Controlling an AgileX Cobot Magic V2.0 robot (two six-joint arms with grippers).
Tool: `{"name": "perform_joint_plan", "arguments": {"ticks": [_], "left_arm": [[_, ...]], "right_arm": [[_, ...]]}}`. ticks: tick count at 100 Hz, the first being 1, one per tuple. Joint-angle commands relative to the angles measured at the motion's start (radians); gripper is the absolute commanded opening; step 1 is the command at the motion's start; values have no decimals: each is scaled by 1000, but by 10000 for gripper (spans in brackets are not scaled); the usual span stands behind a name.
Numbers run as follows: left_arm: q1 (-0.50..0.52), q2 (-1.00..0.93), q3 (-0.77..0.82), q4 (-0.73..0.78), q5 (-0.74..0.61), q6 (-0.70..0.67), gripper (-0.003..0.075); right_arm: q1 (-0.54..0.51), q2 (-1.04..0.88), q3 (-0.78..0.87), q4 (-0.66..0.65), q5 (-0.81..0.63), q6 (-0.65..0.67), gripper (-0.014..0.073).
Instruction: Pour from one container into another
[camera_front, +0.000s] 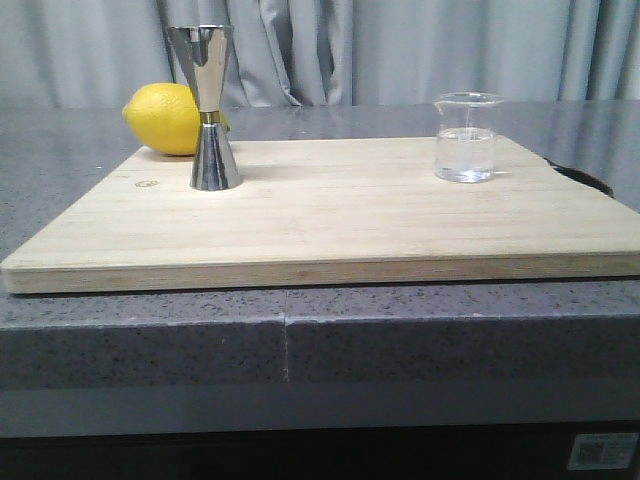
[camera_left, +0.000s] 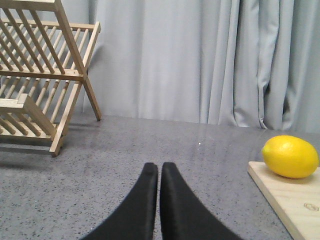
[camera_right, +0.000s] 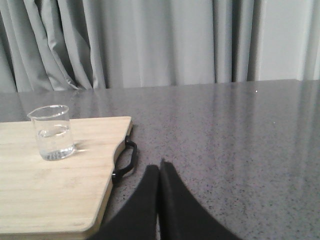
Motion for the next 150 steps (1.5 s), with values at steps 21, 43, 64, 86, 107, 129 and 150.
{"name": "perform_joint_plan", "arguments": {"ticks": [21,43,64,86,107,129,150], "left_arm": [[2,-13,-124,-116,112,-6,-19],[2,110,-375,-175,282,-6,-19],[2,360,-676,-277,555,68,-19],[2,649,-951,-567,803,481,-19],[2,797,-1039,-813,790,662,-19],[2,904,-1061,-870,875,779,-18],[2,989,-1061,-1035,960,1003,-18]], "right_arm": [[3,-12,-153,48,53,-6,-66],[3,108,-346,50,182,-6,-66],[3,332,-579,52,310,-6,-66],[3,556,-778,52,388,-6,-66],[3,669,-823,52,337,-6,-66],[3,739,-823,52,322,-6,-66],[3,799,-823,53,321,-6,-66]]}}
